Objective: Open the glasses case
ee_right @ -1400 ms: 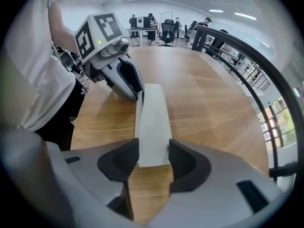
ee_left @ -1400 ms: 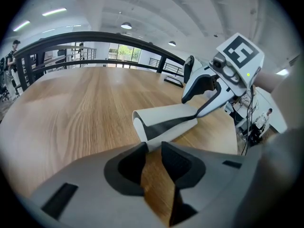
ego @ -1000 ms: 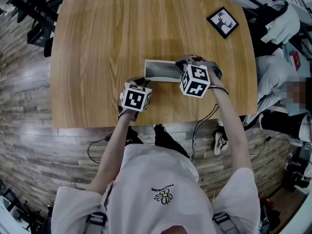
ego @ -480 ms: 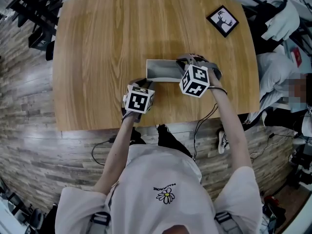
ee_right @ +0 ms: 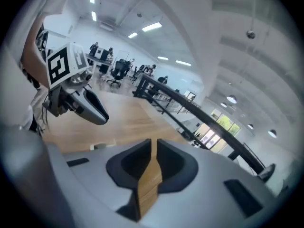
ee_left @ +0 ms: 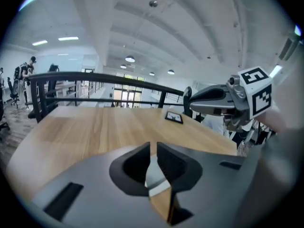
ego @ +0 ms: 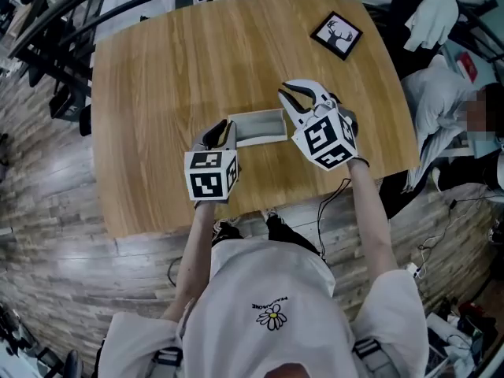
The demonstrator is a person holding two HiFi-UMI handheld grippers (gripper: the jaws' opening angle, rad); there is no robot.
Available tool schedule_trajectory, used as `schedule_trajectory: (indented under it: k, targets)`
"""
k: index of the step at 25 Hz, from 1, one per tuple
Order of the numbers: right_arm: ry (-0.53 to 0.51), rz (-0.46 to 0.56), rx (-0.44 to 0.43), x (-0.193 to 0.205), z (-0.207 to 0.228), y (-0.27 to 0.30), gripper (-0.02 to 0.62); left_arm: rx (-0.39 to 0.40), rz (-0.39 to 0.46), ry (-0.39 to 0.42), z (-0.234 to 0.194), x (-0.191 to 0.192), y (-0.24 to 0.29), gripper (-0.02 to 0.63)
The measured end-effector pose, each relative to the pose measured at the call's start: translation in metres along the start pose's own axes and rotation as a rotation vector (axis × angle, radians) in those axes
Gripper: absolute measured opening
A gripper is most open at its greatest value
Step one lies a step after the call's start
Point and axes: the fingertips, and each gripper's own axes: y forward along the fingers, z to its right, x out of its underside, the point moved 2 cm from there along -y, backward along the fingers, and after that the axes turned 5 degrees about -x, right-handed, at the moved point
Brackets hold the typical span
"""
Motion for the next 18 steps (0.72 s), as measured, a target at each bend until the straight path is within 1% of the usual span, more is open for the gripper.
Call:
schedule_trajectory:
  k: [2, 5, 8, 10, 11, 13, 16, 18]
  targets:
    - [0.064, 0.088, 0.106, -0.025, 0.016, -0.028, 0.012, 0.009, 0.094, 0.05, 0.005, -0.037, -0.013, 0.031]
    - [0.226, 0.244, 0.252, -0.054, 0.03, -0.071, 0.008, 0.035, 0.243, 0.097, 0.019, -0.09, -0.042, 0.015]
    - [0.389, 0.4, 0.422, -0.059, 0.041, -0.126, 0.006, 0.085, 0.386, 0.133, 0.053, -0.131, -0.065, 0.015]
    - [0.459, 0.463, 0.532, -0.054, 0.038, -0.161, 0.006, 0.117, 0.467, 0.165, 0.072, -0.151, -0.081, 0.015]
    - [0.476, 0.471, 0.583, -0.05, 0.032, -0.176, 0.006, 0.134, 0.501, 0.178, 0.081, -0.158, -0.088, 0.015]
    - [0.485, 0.449, 0.679, -0.041, 0.021, -0.203, 0.006, 0.17, 0.556, 0.204, 0.098, -0.168, -0.099, 0.015]
    - [0.45, 0.378, 0.812, -0.029, 0.004, -0.232, 0.006, 0.204, 0.608, 0.265, 0.122, -0.173, -0.106, 0.015]
    - [0.426, 0.344, 0.867, -0.022, -0.004, -0.242, 0.006, 0.211, 0.625, 0.303, 0.135, -0.17, -0.107, 0.015]
